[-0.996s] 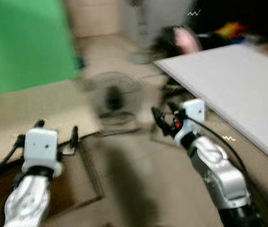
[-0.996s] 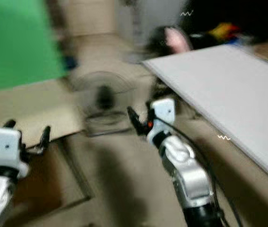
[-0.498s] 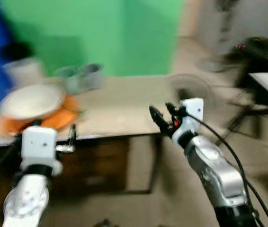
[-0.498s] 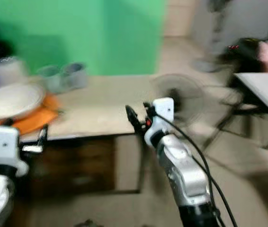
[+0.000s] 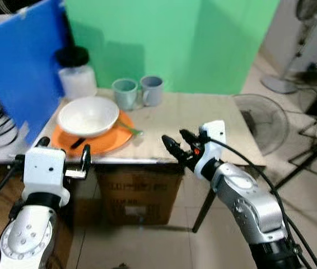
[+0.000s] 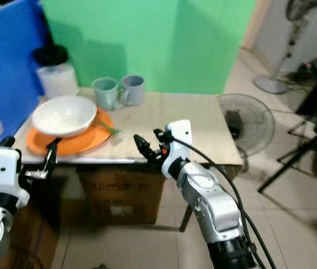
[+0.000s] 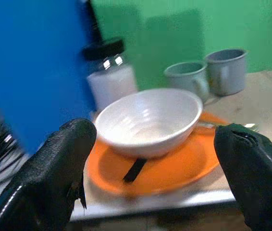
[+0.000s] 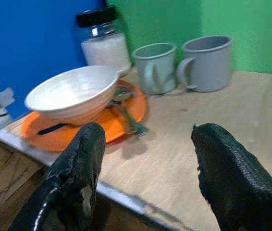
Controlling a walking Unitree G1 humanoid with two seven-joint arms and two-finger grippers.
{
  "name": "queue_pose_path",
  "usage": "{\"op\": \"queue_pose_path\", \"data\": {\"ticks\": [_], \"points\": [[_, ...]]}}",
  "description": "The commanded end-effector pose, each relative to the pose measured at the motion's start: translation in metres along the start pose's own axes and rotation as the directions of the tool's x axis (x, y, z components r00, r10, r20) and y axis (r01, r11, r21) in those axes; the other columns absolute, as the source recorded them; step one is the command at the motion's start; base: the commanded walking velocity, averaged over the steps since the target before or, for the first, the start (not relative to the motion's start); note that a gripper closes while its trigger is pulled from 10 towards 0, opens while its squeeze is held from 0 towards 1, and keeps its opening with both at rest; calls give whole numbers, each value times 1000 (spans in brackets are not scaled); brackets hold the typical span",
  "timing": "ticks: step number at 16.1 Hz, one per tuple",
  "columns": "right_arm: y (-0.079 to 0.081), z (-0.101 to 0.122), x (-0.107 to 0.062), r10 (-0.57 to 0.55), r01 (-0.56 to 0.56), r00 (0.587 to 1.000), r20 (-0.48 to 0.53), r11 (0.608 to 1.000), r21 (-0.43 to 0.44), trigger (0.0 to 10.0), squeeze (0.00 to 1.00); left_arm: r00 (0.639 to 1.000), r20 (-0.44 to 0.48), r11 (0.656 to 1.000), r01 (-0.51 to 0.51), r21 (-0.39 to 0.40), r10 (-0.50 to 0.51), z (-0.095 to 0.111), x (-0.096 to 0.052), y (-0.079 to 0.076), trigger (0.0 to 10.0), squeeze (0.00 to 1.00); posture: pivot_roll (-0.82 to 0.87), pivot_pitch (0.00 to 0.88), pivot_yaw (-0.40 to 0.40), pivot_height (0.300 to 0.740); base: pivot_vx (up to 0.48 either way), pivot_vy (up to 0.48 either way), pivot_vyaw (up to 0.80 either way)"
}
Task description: Setting the table
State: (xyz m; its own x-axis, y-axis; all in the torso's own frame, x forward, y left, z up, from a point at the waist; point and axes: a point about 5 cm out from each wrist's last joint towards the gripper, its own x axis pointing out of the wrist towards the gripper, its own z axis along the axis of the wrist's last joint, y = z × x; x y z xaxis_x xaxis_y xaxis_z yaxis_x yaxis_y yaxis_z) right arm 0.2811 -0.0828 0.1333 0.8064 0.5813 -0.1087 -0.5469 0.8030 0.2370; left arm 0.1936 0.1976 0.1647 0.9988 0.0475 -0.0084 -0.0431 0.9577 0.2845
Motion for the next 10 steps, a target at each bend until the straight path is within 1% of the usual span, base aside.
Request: {"op": "queue_pose_path", "data": {"ticks": [1, 2, 5, 8, 9, 10], "points": [[-5, 5, 2, -20, 20, 1000, 3, 1000, -14, 10000, 0, 999, 11, 999, 31, -6, -31, 4, 0, -4, 10000, 0, 52, 0, -6, 740, 330, 0, 0], [-7, 8, 5, -34, 34, 999, 13, 999, 5, 10000, 0, 999, 11, 999, 38, -8, -38, 4, 1, -5, 10000, 0, 53, 0, -6, 740, 334, 0, 0], [-6, 7, 6, -29, 29, 1000, 12, 1000, 6, 10000, 0, 999, 11, 999, 46, -8, -46, 5, 1, -5, 10000, 0, 55, 0, -4, 740, 336, 0, 0], [-9, 7, 5, -66, 66, 998, 19, 998, 4, 10000, 0, 995, 30, 995, 98, -17, -97, 8, 6, -7, 10000, 0, 53, 0, -3, 740, 336, 0, 0], [-14, 7, 4, -98, 98, 995, 18, 995, 35, 10000, 0, 991, 48, 991, 130, -35, -128, 11, 10, -10, 10000, 0, 48, 0, -2, 740, 334, 0, 0], [-16, 8, 2, -105, 104, 994, 17, 992, 72, 10000, 0, 987, 59, 988, 149, -45, -146, 13, 13, -11, 10000, 0, 48, 0, -2, 740, 334, 0, -800]]}}
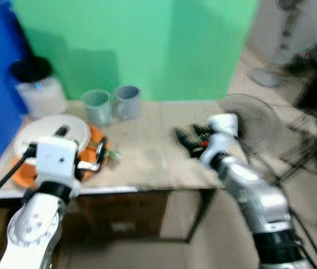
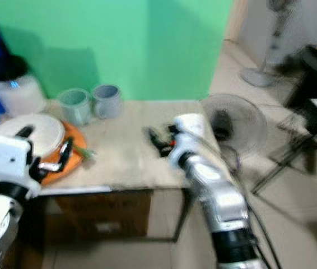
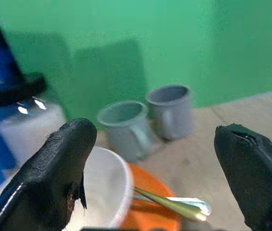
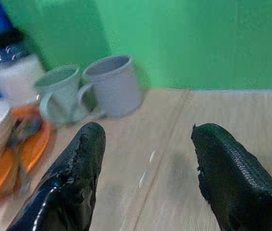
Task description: Setting the table
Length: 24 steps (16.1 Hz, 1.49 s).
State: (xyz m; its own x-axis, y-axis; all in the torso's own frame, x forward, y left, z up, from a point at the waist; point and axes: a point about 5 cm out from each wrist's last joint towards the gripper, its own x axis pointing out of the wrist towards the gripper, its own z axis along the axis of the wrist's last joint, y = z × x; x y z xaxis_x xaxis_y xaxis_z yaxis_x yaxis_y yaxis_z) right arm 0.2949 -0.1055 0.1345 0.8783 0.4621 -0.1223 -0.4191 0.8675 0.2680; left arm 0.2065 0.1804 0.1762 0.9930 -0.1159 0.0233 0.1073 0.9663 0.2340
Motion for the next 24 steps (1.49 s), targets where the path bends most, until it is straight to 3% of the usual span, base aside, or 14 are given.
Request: {"op": "queue_pose_path", "data": {"ticks": [1, 4, 6, 7, 9, 13, 16, 18, 19, 24], "points": [[9, 1, 2, 34, -34, 999, -1, 999, 18, 10000, 0, 1000, -15, 1000, 6, 3, -6, -3, 2, 3, 10000, 0, 43, 0, 0, 740, 330, 0, 0], [7, 2, -8, 53, -53, 999, 6, 998, -46, 10000, 0, 1000, -13, 1000, 22, -20, -22, -2, 10, 6, 10000, 0, 31, 0, 4, 740, 321, 0, 0], [4, 1, -14, 50, -50, 999, 4, 998, -50, 10000, 0, 996, -20, 995, 89, -46, -90, -4, 13, 4, 10000, 0, 27, 0, 0, 740, 298, 0, 0], [1, 1, -20, 35, -35, 999, 1, 998, -50, 10000, 0, 984, -20, 981, 177, -82, -179, -5, 14, -1, 10000, 0, 26, 0, -1, 740, 266, 0, 0], [-5, 1, -24, 11, -11, 1000, -8, 998, -55, 10000, 0, 967, -25, 965, 253, -77, -255, -6, 17, -9, 10000, 0, 10, 0, 2, 740, 0, 0, 0], [-17, 3, -35, -53, 54, 999, 9, 997, -61, 10000, 0, 956, -24, 954, 291, -68, -293, -9, 28, -14, 10000, 0, -17, 0, 17, 740, 0, 0, -800], [-19, 2, -44, -64, 65, 998, 8, 994, -91, 10000, 0, 932, -33, 931, 357, -80, -360, -12, 31, -20, 10000, 0, -34, 0, 22, 740, 0, 0, 0], [-22, 7, -45, -34, 36, 999, 16, 988, -150, 10000, 0, 929, -117, 935, 343, -88, -351, -28, 31, -18, 10000, 0, -42, 0, 17, 740, 0, 0, 0], [-23, 11, -43, -7, 9, 1000, 12, 986, -168, 10000, 0, 940, -140, 949, 303, -87, -313, -33, 34, -10, 10000, 1000, -45, 0, 15, 740, 0, 0, 0], [-28, 22, -33, 89, -96, 995, -40, 958, -269, 10000, 0, 927, -126, 933, 339, -119, -353, -39, 54, 6, 10000, 1000, -54, 5, -7, 740, 0, 0, 0]]}}
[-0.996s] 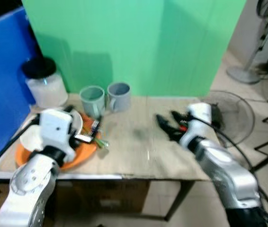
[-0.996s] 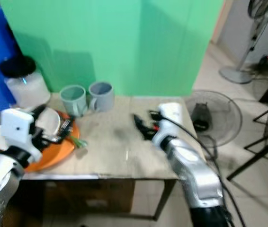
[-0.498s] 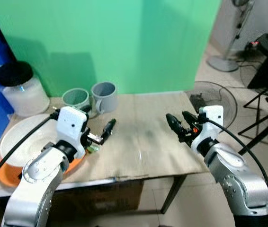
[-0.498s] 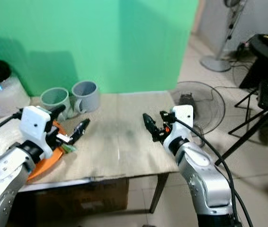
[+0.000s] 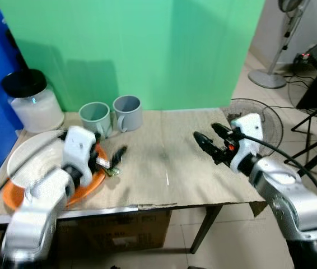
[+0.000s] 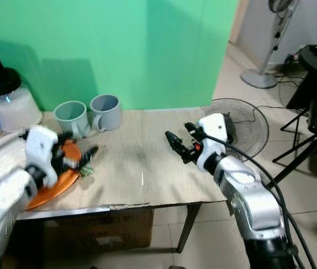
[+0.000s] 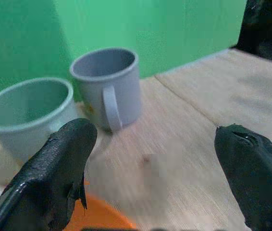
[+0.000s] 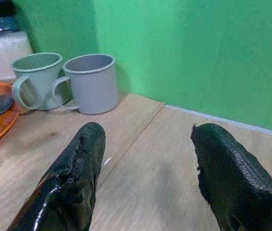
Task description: Setting the table
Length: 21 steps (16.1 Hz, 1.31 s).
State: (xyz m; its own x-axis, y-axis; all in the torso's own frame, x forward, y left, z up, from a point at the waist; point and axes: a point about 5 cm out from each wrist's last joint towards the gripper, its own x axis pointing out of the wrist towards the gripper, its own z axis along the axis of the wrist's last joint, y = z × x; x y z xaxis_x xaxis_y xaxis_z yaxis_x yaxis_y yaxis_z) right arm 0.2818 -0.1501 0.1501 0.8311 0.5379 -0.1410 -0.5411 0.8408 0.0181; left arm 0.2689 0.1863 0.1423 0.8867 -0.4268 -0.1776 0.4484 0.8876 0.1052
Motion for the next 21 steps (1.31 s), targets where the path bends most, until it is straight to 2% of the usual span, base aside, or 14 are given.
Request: {"op": "queue_pose_path", "data": {"ticks": [1, 3, 5, 6, 7, 10, 13, 16, 18, 21], "points": [[-3, 4, 2, 8, -8, 1000, -1, 999, -34, 10000, 0, 1000, 2, 1000, 8, -3, -8, 1, 8, 9, 10000, 1000, -64, 16, -12, 740, 0, 0, 0], [-4, 7, 0, 13, -13, 1000, 2, 999, -48, 10000, 0, 1000, -16, 1000, 2, -11, -2, -3, 25, 23, 10000, 1000, -97, 39, -6, 740, 0, 0, 0], [-3, 7, -7, 38, -38, 999, -6, 998, -43, 10000, 0, 999, -45, 1000, -10, -30, 9, -10, 36, 34, 10000, 1000, -113, 50, 0, 740, 0, 0, 0], [-2, 5, -10, 50, -51, 999, -16, 998, -39, 10000, 0, 999, -47, 999, 0, -38, -2, -10, 39, 36, 10000, 475, -121, 57, 5, 740, 0, 0, 0], [-3, 3, -13, 49, -50, 999, -23, 998, -43, 10000, 0, 999, -48, 999, 13, -45, -15, -10, 43, 39, 10000, 0, -125, 64, 11, 740, 0, 0, 0], [-3, 1, -18, 30, -31, 999, -23, 999, -44, 10000, 0, 997, -47, 997, 58, -46, -60, -9, 53, 42, 10000, 0, -136, 76, 29, 740, 0, 0, 0], [-1, 1, -25, 23, -24, 1000, -20, 999, -30, 10000, 0, 988, -16, 989, 151, -11, -151, -2, 65, 30, 10000, 0, -145, 82, 58, 740, 0, 0, 0], [0, -1, -27, 8, -9, 1000, -20, 1000, -21, 10000, 0, 982, -12, 982, 187, 21, -187, -1, 65, 17, 10000, 0, -138, 80, 67, 740, 0, 0, 0], [2, -2, -26, 14, -14, 1000, -19, 1000, -15, 10000, 0, 981, 19, 981, 192, 15, -192, 0, 61, 8, 10000, 0, -126, 77, 63, 740, 0, 0, 0], [5, -1, -23, 32, -32, 999, -19, 999, -15, 10000, 0, 989, 13, 989, 145, 24, -146, -5, 60, 10, 10000, 0, -120, 81, 52, 740, 0, 0, 0]]}}
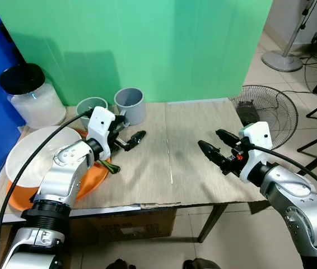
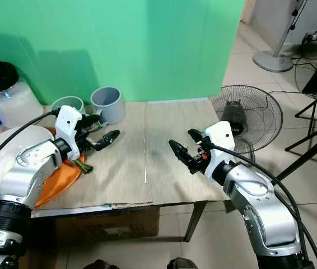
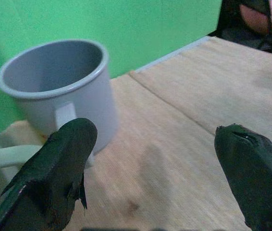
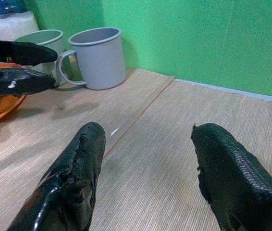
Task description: Setting the table
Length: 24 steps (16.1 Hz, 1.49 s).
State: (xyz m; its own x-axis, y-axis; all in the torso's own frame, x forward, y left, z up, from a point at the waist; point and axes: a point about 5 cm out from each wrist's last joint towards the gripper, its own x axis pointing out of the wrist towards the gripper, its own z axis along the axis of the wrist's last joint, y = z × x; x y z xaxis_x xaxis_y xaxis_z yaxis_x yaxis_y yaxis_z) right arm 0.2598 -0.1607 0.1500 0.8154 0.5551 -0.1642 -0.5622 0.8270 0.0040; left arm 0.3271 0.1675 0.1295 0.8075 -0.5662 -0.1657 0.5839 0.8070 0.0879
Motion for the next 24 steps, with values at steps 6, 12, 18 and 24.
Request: {"op": "queue_pose_path", "data": {"ticks": [6, 12, 18, 24], "points": [[1, 6, 1, 61, -61, 998, -1, 998, -15, 10000, 0, 993, -23, 993, -120, -25, 119, -5, 2, 17, 10000, 0, -129, 93, 53, 740, 0, 0, 0], [8, 3, -7, 179, -180, 983, -44, 983, -25, 10000, 0, 985, -59, 983, -164, -85, 159, -12, 10, 32, 10000, 0, -146, 109, 59, 740, 0, 0, 0], [14, -1, -16, 254, -257, 963, -85, 966, -24, 10000, 0, 983, -125, 982, -149, -121, 134, -22, 21, 31, 0, 0, -156, 124, 70, 740, 0, 0, 0], [16, -2, -20, 272, -276, 958, -96, 961, -27, 10000, 0, 984, -88, 980, -167, -109, 158, -15, 29, 33, 0, 0, -157, 126, 65, 740, 0, 0, 0]]}}
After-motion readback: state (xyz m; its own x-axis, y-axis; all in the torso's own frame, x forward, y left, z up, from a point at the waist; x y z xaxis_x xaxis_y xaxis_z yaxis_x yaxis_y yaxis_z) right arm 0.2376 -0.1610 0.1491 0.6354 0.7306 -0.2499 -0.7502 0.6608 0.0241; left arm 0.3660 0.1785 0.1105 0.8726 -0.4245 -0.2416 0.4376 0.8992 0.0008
